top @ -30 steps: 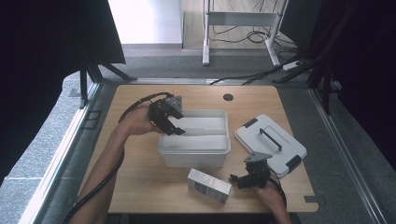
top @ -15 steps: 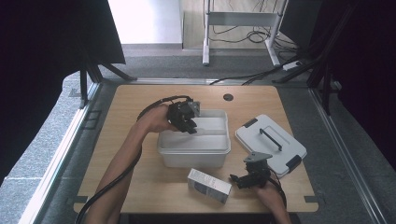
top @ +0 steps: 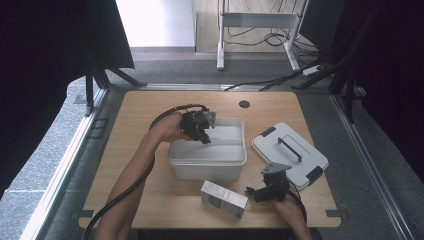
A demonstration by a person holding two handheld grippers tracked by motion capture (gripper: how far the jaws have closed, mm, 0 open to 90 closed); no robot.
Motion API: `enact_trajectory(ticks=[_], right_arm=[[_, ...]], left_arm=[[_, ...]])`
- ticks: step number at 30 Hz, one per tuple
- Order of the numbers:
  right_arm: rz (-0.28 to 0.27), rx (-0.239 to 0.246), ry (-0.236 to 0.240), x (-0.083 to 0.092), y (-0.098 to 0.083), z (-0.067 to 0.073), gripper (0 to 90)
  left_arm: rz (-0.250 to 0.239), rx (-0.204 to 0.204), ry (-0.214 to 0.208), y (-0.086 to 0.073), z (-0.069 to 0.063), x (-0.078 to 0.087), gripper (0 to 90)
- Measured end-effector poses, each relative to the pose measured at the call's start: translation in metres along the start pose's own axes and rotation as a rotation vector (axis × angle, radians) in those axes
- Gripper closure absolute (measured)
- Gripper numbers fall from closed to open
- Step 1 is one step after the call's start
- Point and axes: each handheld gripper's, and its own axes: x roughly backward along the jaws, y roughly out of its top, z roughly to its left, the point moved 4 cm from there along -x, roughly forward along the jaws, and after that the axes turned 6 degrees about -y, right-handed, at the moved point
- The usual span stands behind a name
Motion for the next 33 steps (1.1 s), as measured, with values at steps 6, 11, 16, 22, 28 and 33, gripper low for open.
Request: enact_trajectory(ticks=[6,11,16,22,28,33], right_arm=[[0.000,0.000,0.000,0.000,0.000,0.000,0.0],[0.000,-0.003,0.001,0.000,0.000,0.000,0.0],[0.000,-0.004,0.001,0.000,0.000,0.000,0.0],[0.001,-0.004,0.000,0.000,0.000,0.000,0.0],[0.000,-0.004,0.000,0.000,0.000,0.000,0.0],[0.000,-0.003,0.000,0.000,0.000,0.000,0.0]], left_arm=[[-0.008,0.001,0.011,0.002,0.000,0.006,89.3],[-0.020,-0.003,0.035,0.007,-0.003,0.017,89.2],[-0.052,0.010,0.055,0.012,-0.008,0.030,89.2],[-0.045,0.058,0.075,0.009,-0.008,0.035,89.1],[-0.046,0.151,0.100,-0.005,-0.003,0.039,89.1],[-0.068,0.241,0.122,-0.020,0.000,0.043,89.1]])
